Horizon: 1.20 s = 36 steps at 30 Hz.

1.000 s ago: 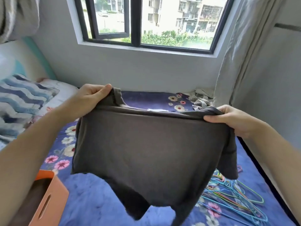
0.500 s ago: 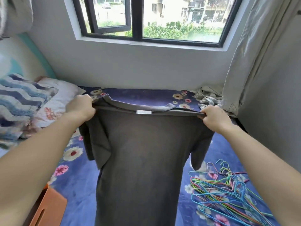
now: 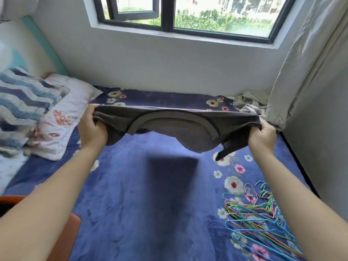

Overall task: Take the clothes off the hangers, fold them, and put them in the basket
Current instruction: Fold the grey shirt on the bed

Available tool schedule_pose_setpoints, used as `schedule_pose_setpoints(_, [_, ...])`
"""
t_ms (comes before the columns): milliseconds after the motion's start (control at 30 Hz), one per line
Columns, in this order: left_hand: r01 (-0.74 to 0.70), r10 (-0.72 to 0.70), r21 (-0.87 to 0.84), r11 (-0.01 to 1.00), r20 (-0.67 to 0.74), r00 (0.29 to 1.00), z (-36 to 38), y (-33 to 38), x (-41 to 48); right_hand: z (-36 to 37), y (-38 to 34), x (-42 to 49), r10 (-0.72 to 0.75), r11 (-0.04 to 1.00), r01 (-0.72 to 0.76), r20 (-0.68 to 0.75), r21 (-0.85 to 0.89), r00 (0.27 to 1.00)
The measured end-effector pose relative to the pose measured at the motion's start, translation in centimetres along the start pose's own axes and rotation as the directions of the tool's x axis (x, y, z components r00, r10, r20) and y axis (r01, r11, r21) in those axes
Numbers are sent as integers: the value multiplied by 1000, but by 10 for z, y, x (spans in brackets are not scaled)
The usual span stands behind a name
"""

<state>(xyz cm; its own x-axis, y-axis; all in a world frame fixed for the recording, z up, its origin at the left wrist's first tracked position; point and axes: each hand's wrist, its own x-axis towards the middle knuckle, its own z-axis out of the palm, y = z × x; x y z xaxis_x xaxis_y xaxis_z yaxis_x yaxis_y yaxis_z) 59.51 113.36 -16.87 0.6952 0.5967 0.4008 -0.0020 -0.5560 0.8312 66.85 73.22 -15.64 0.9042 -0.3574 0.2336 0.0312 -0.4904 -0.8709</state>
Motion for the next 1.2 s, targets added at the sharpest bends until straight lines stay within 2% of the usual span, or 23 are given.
schedule_pose_setpoints(100, [-2, -3, 82, 997, 57, 998, -6, -39, -43, -6, 35, -38, -92, 982, 108, 104, -154, 990])
schedule_pose_setpoints(167, [-25, -2, 197, 980, 134, 991, -10, -67, -73, -7, 68, -61, -74, 955, 120, 175, -270, 982])
schedule_pose_setpoints(267, [20, -92, 265, 964, 263, 960, -14, -118, -121, -6, 119, -99, 41, 931, 55, 253, -362, 967])
schedule_pose_setpoints(333, [104, -223, 349, 931, 320, 921, -18, -155, -162, -4, 156, -132, 129, 905, 27, 335, -425, 933])
schedule_pose_setpoints(433, [157, -394, 516, 842, 389, 833, -22, -202, -223, 0, 217, -176, 259, 814, 55, 445, -579, 857])
schedule_pose_setpoints(567, [-29, -484, 687, 726, 541, 688, -25, -260, -292, 8, 289, -226, 396, 691, 159, 553, -705, 734])
schedule_pose_setpoints(633, [-130, -502, 732, 668, 573, 648, -24, -287, -322, 13, 325, -250, 448, 600, 242, 570, -763, 689])
schedule_pose_setpoints(733, [-246, -548, 770, 588, 604, 579, -23, -314, -355, 15, 363, -284, 487, 442, 458, 635, -772, 600])
schedule_pose_setpoints(767, [-232, -574, 786, 573, 586, 571, -24, -321, -366, 13, 375, -294, 485, 436, 453, 627, -778, 609])
schedule_pose_setpoints(800, [-172, -583, 798, 578, 551, 597, -24, -327, -379, 13, 388, -305, 458, 480, 391, 604, -785, 652])
schedule_pose_setpoints(833, [-56, -572, 793, 607, 484, 662, -22, -327, -390, 14, 395, -315, 415, 561, 273, 551, -782, 724])
schedule_pose_setpoints(900, [293, -609, 703, 648, 247, 754, -11, -325, -417, 18, 409, -341, 397, 687, -51, 314, -725, 863])
schedule_pose_setpoints(933, [494, -679, 607, 622, 105, 726, -4, -322, -429, 22, 406, -353, 469, 706, -240, 185, -666, 864])
schedule_pose_setpoints(967, [694, -781, 471, 545, -16, 624, 4, -318, -437, 28, 401, -362, 594, 688, -453, 81, -567, 800])
schedule_pose_setpoints(1000, [854, -882, 309, 419, -85, 464, 13, -312, -442, 37, 396, -371, 750, 612, -676, 31, -411, 660])
schedule_pose_setpoints(1033, [948, -947, 120, 295, -95, 306, 23, -306, -445, 47, 389, -377, 887, 458, -863, 49, -214, 459])
schedule_pose_setpoints(1067, [977, -976, -43, 207, -73, 204, 30, -302, -446, 57, 384, -382, 954, 273, -961, 141, -38, 265])
schedule_pose_setpoints(1100, [977, -985, -127, 169, -49, 164, 37, -301, -447, 66, 380, -385, 962, 147, -987, 222, 61, 157])
schedule_pose_setpoints(1133, [976, -985, -132, 172, -30, 170, 43, -301, -447, 74, 379, -387, 951, 110, -988, 277, 109, 137])
schedule_pose_setpoints(1200, [977, -981, -81, 195, 5, 196, 49, -306, -449, 86, 379, -389, 925, 162, -978, 326, 129, 196])
